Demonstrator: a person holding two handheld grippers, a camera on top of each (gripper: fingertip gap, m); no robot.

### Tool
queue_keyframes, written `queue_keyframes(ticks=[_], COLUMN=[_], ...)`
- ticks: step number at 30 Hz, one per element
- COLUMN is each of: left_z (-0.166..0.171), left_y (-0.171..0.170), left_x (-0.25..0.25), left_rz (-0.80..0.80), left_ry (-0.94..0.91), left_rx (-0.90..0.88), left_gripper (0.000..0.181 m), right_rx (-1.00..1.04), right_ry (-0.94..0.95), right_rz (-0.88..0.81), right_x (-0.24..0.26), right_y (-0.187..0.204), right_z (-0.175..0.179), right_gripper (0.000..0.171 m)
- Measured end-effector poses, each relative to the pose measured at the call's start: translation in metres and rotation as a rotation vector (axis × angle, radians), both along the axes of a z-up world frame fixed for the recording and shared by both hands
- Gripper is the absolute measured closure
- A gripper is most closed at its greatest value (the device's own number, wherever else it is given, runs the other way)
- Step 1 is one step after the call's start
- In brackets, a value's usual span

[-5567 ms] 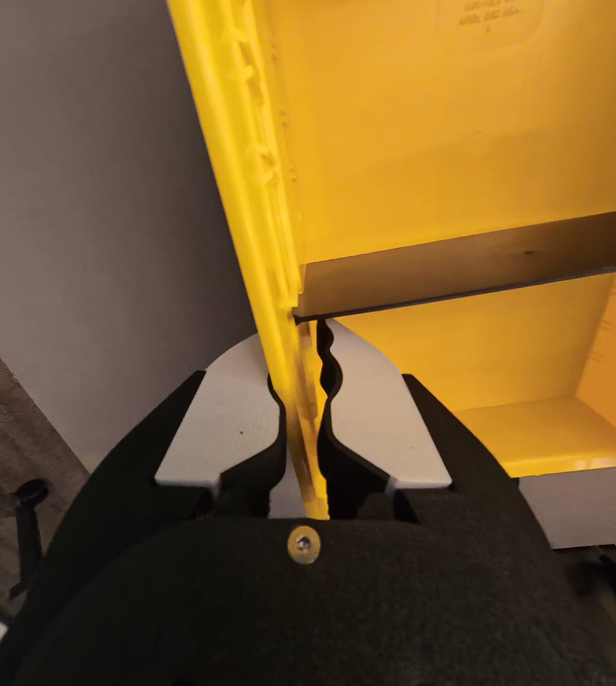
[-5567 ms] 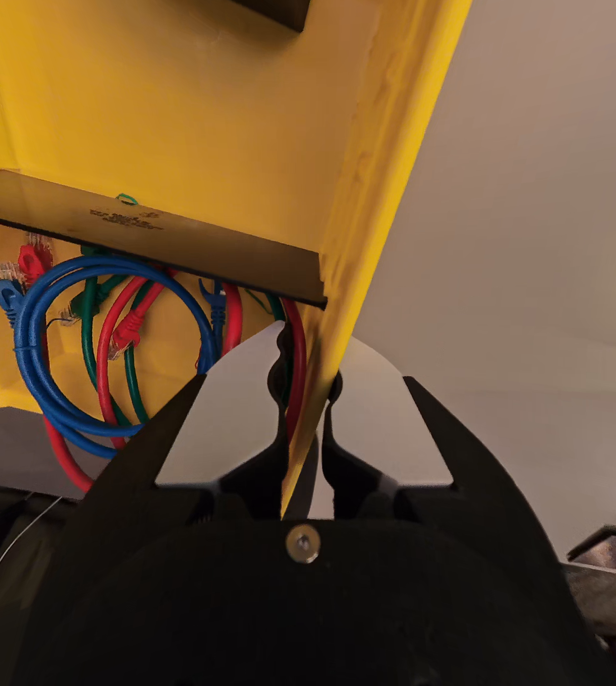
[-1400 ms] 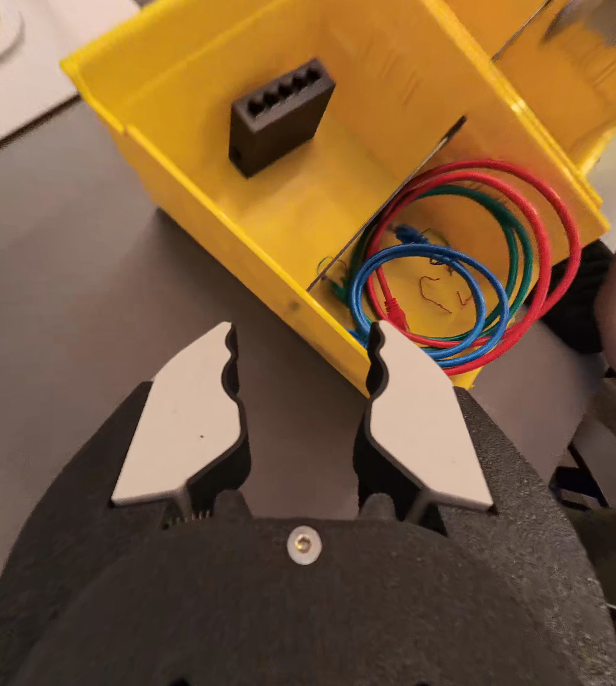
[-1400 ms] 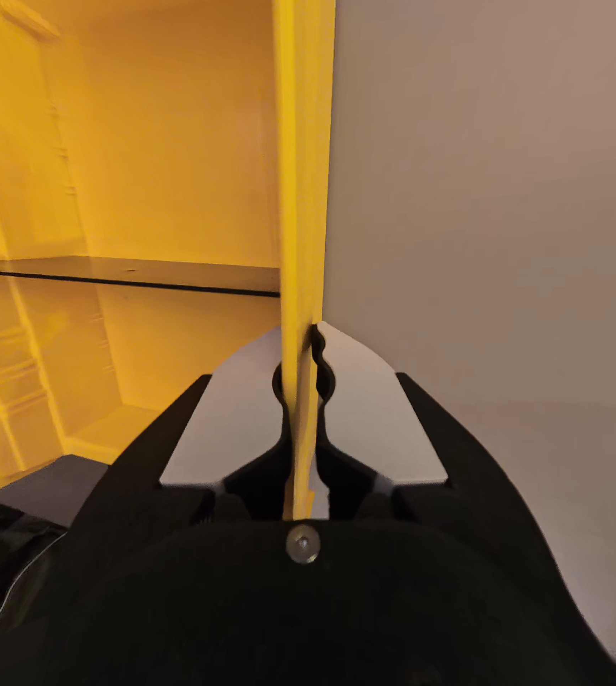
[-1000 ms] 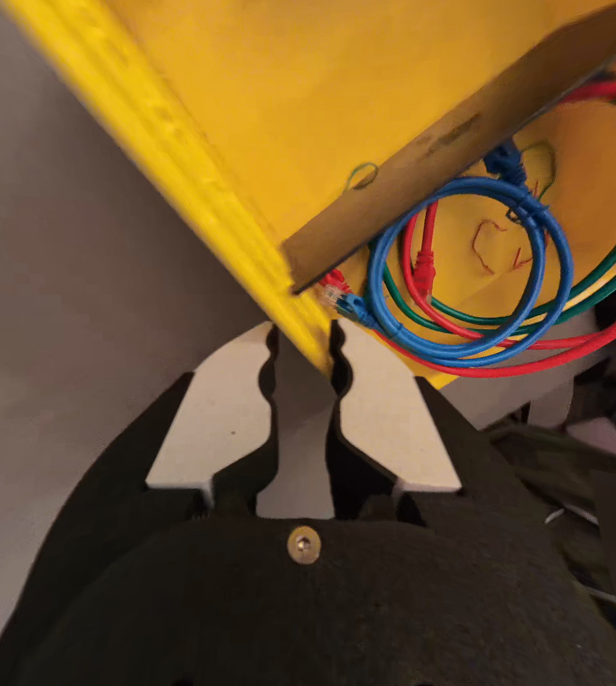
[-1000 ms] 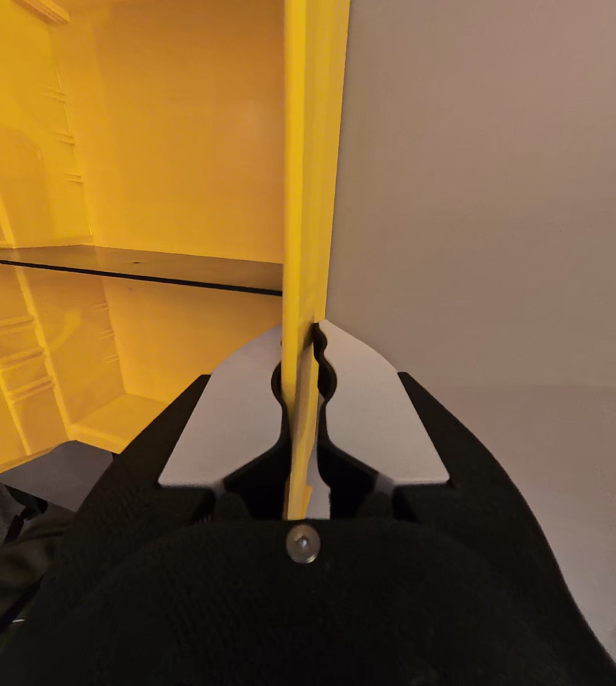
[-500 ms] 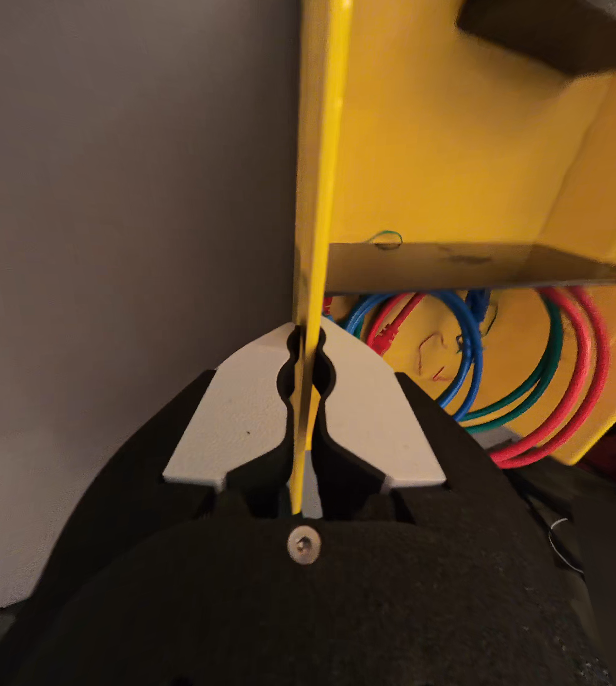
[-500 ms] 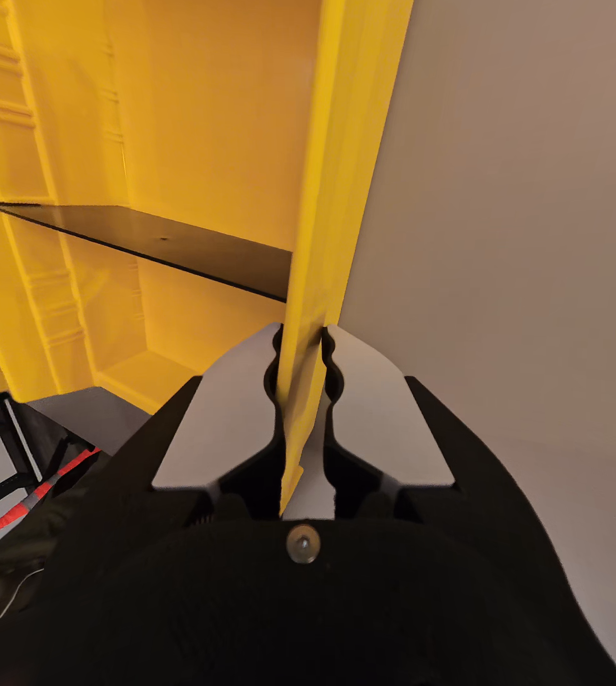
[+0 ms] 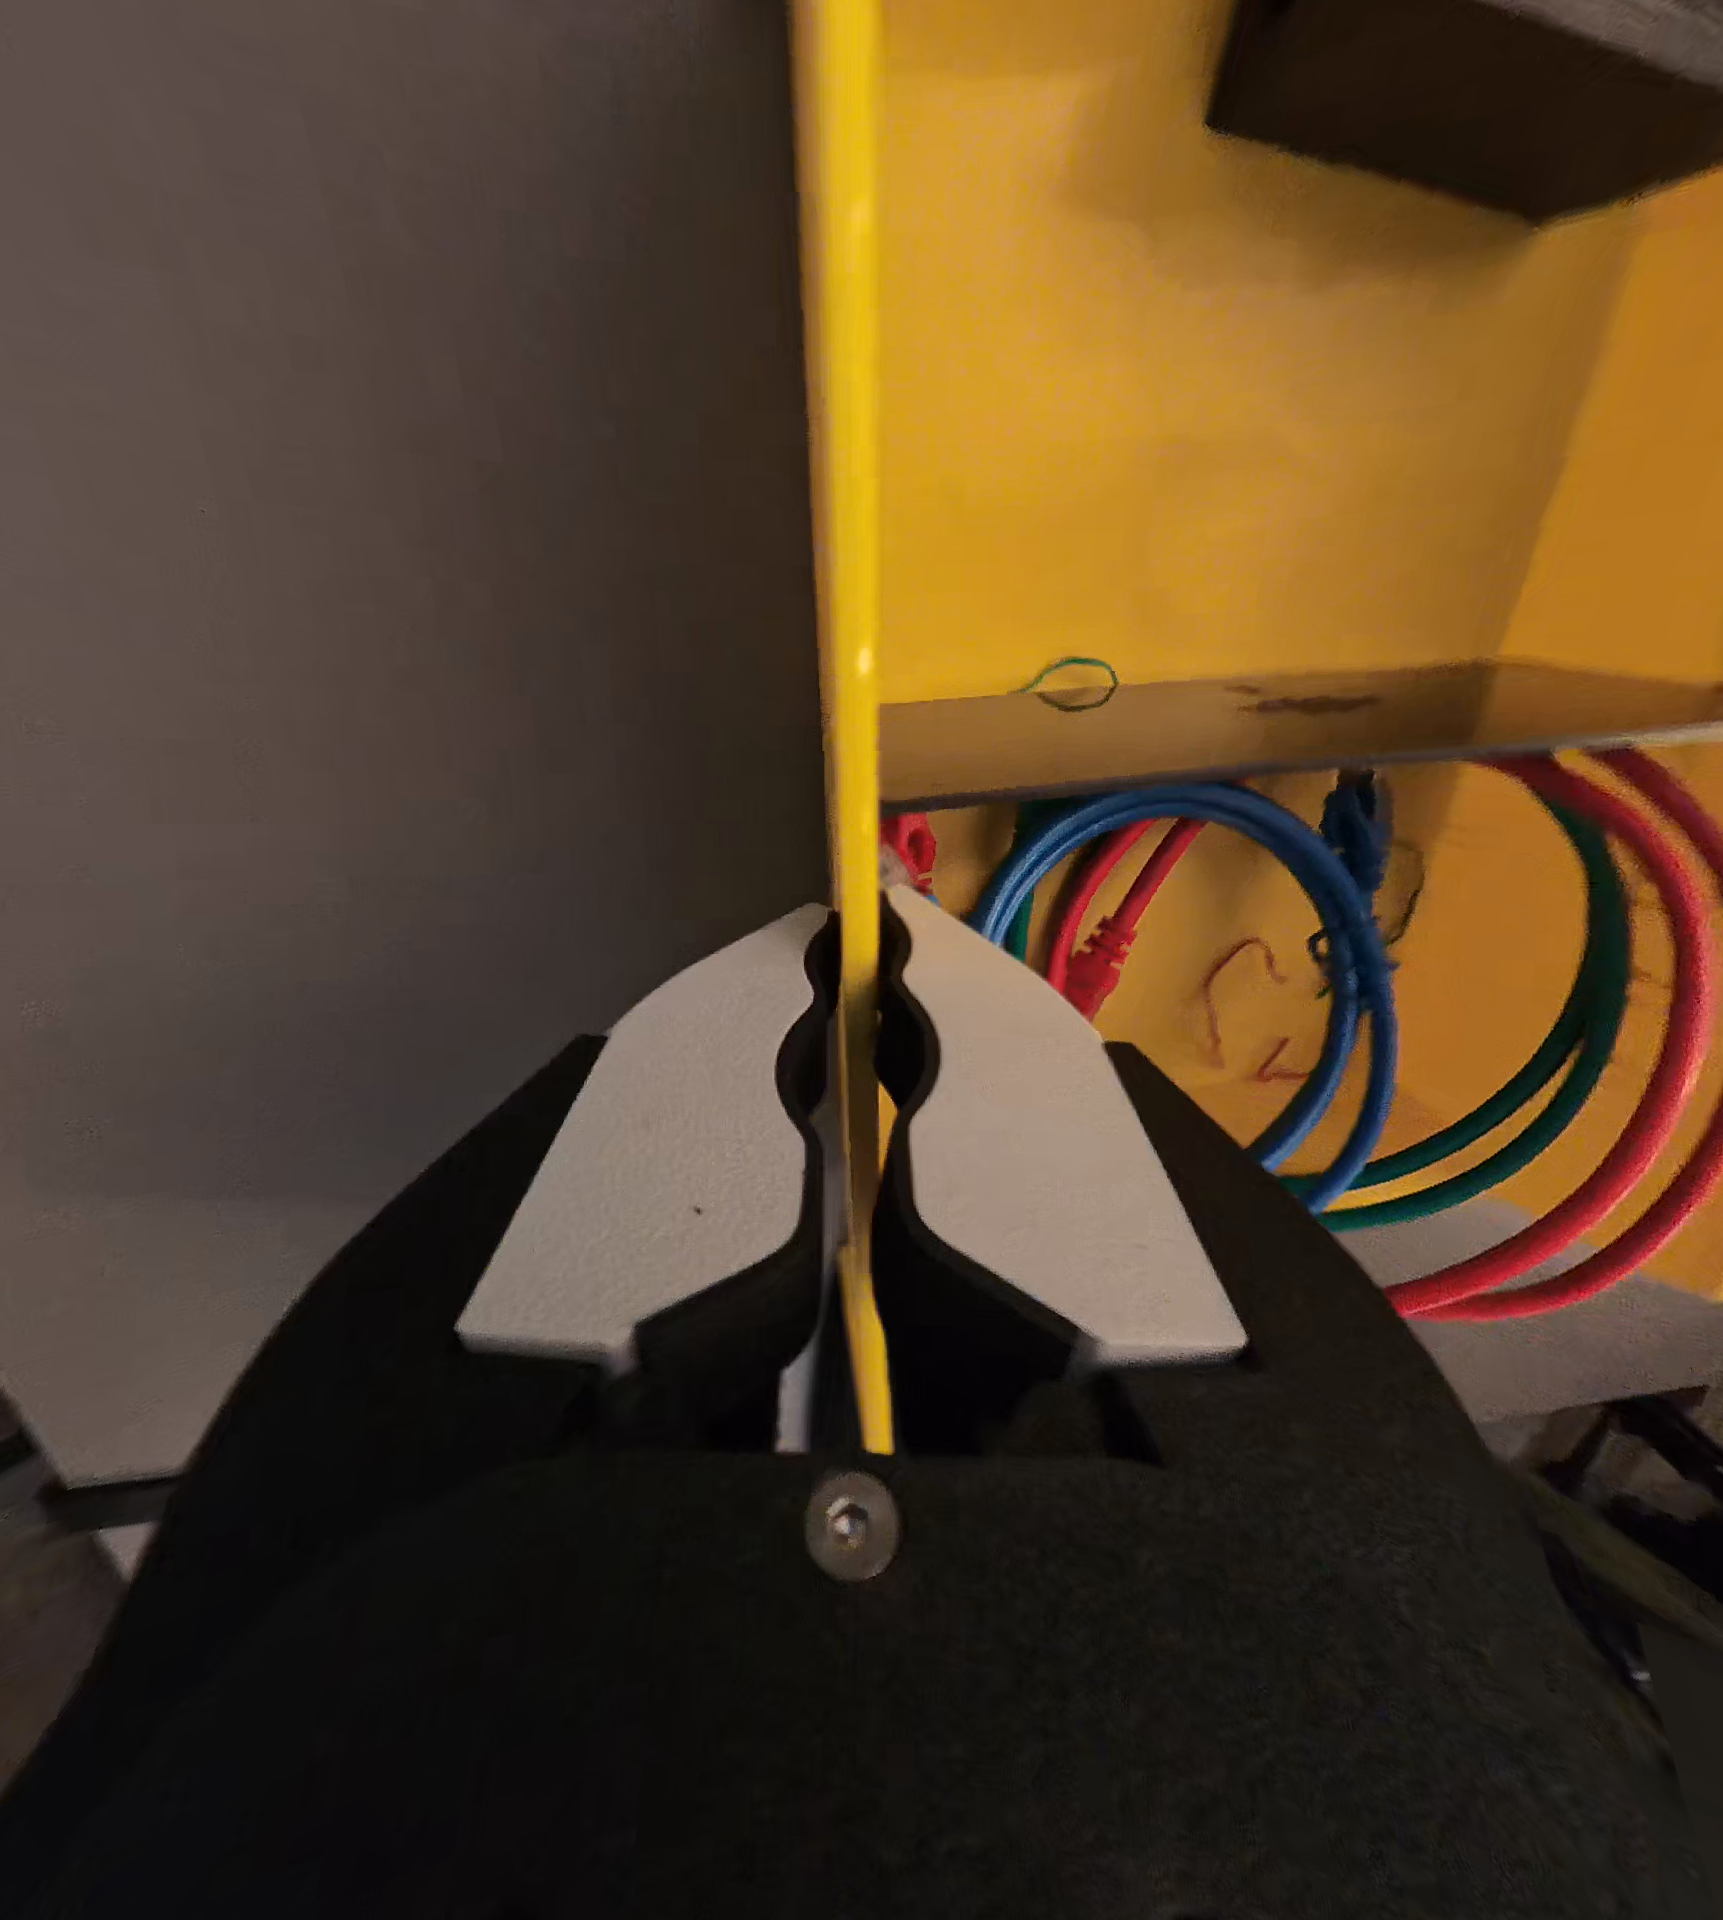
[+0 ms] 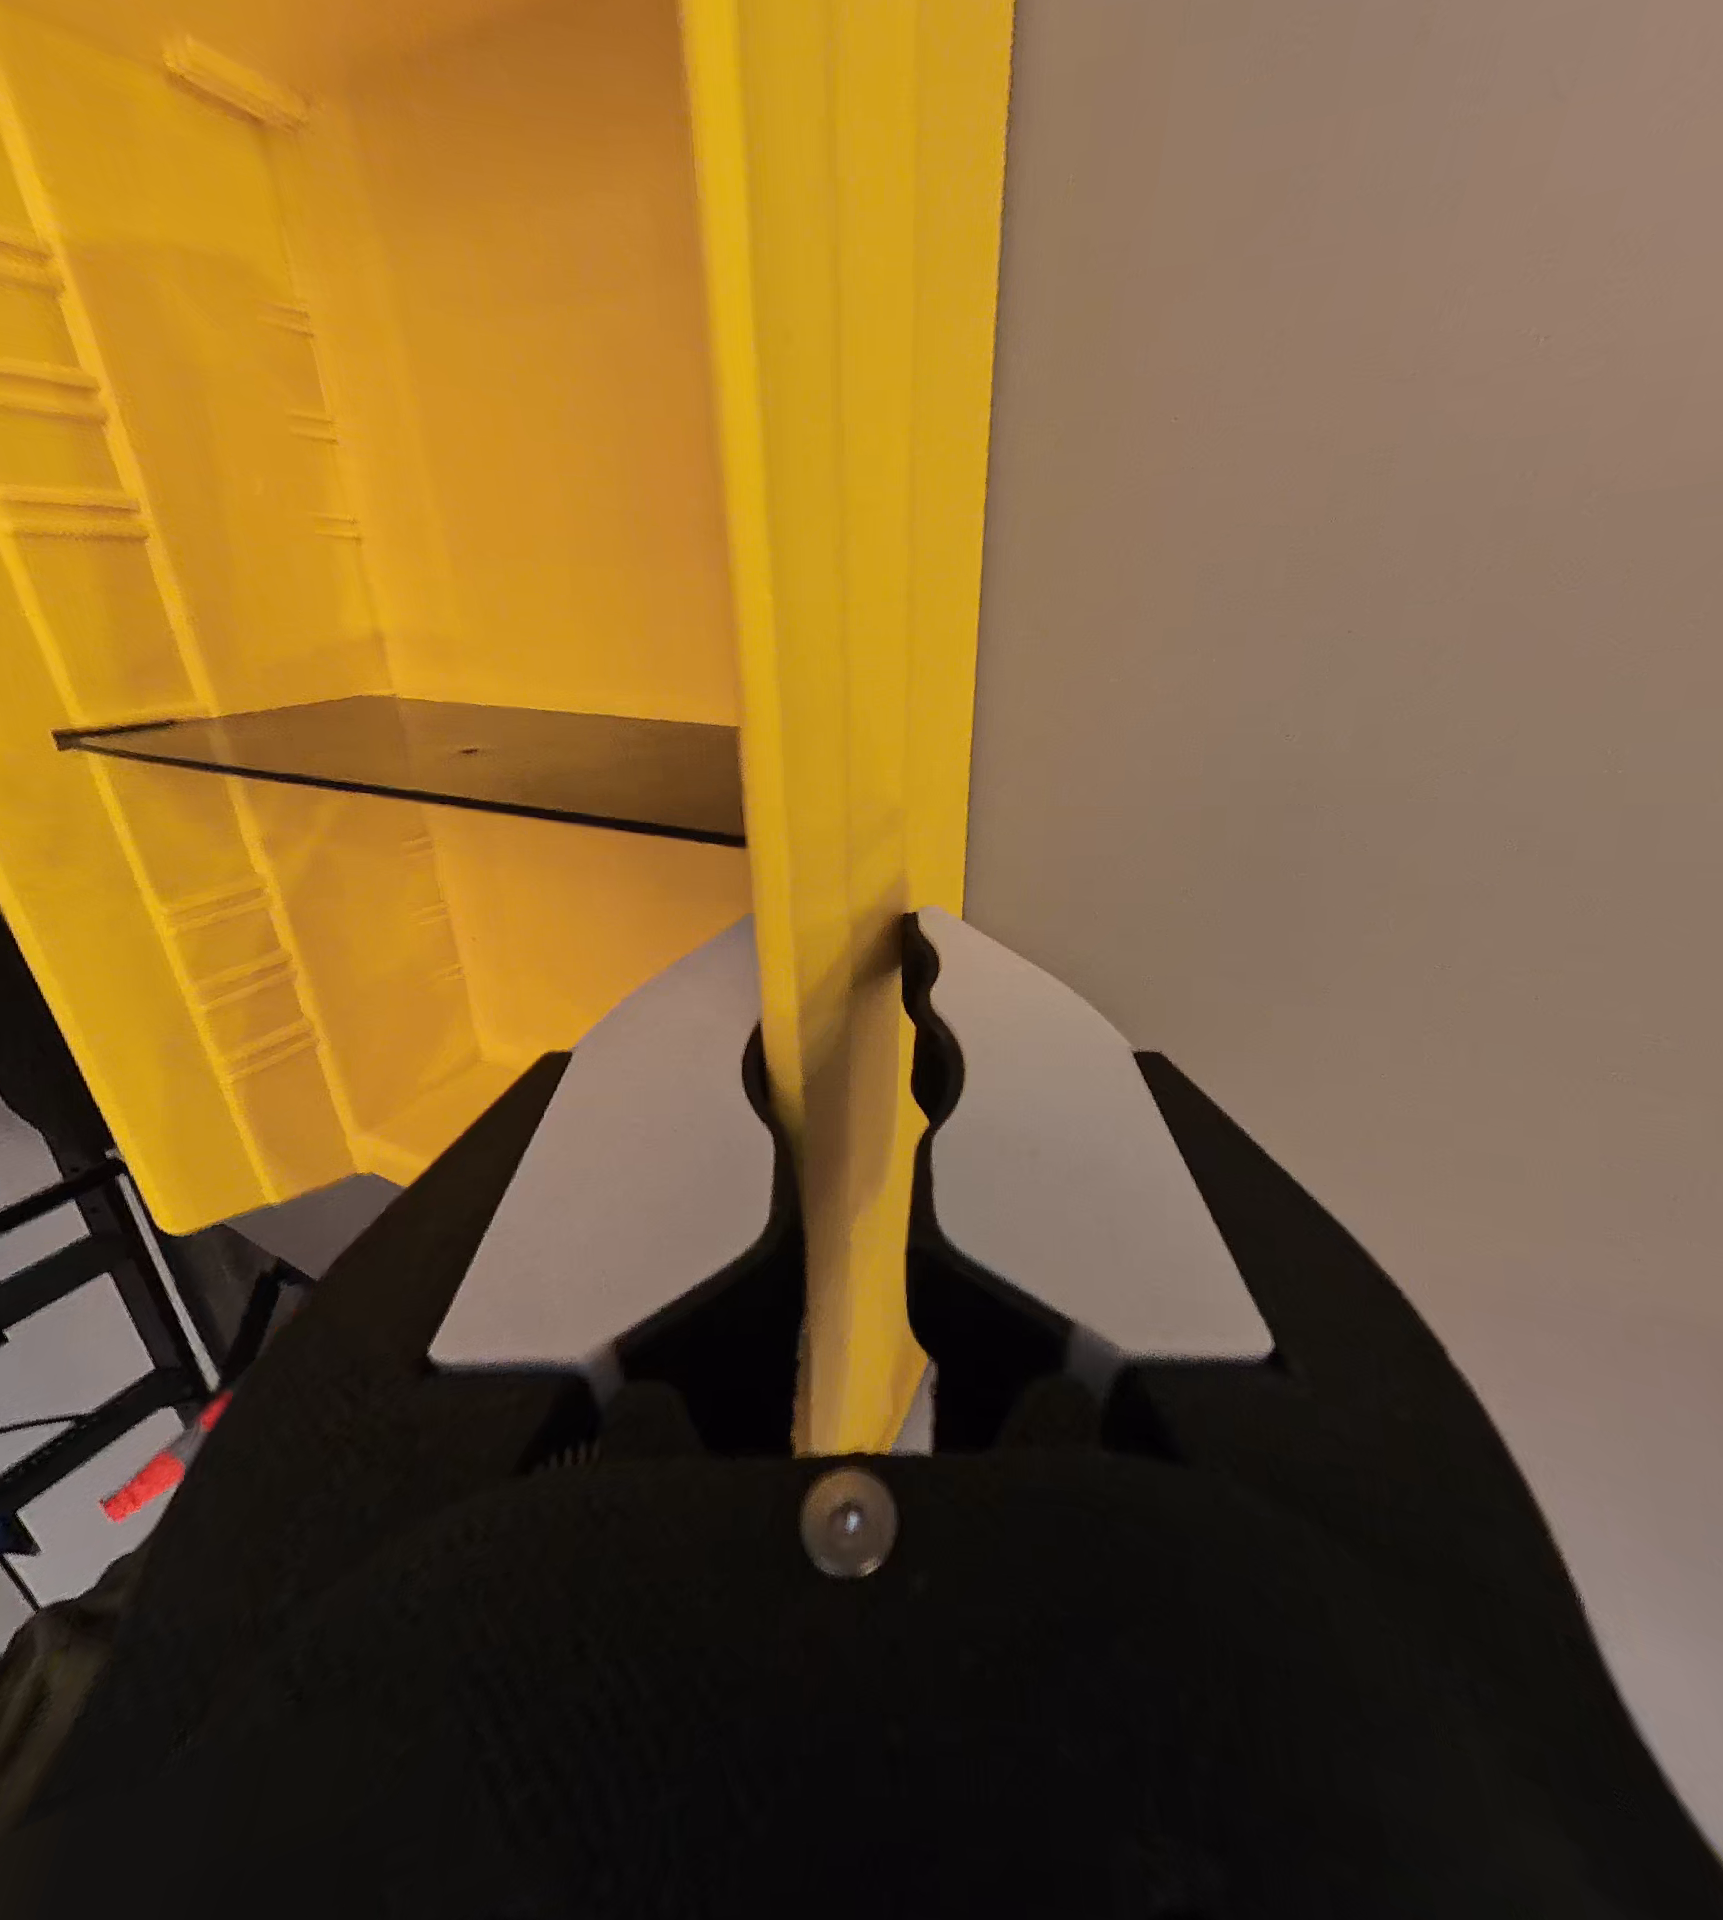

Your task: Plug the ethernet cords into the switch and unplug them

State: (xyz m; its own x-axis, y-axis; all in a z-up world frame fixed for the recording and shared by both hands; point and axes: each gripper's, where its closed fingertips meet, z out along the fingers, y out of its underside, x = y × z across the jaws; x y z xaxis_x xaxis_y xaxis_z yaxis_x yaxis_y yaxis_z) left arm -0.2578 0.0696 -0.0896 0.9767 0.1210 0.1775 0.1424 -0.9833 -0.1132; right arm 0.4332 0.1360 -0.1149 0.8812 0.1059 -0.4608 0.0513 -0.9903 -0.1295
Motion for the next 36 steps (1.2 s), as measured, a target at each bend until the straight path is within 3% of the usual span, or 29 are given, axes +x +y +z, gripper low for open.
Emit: queue_keyframes(ticks=[12, 18, 36], left_z=[0.000, 0.001, 0.001], left_y=[0.005, 0.005, -0.005], left_x=[-0.031, -0.049, -0.048], left_rz=[0.011, -0.033, -0.050], left_ry=[-0.005, 0.090, 0.080], left_rx=[0.063, 0.080, 0.067], left_gripper=[0.178, 0.179, 0.178], right_rx=[0.005, 0.021, 0.071], right_ry=[0.019, 0.066, 0.070], right_rz=[-0.087, -0.119, -0.219], right_x=[0.023, 0.026, 0.049], right_y=[-0.002, 0.004, 0.012], right_z=[0.000, 0.000, -0.001], right_gripper=[0.153, 0.149, 0.149])
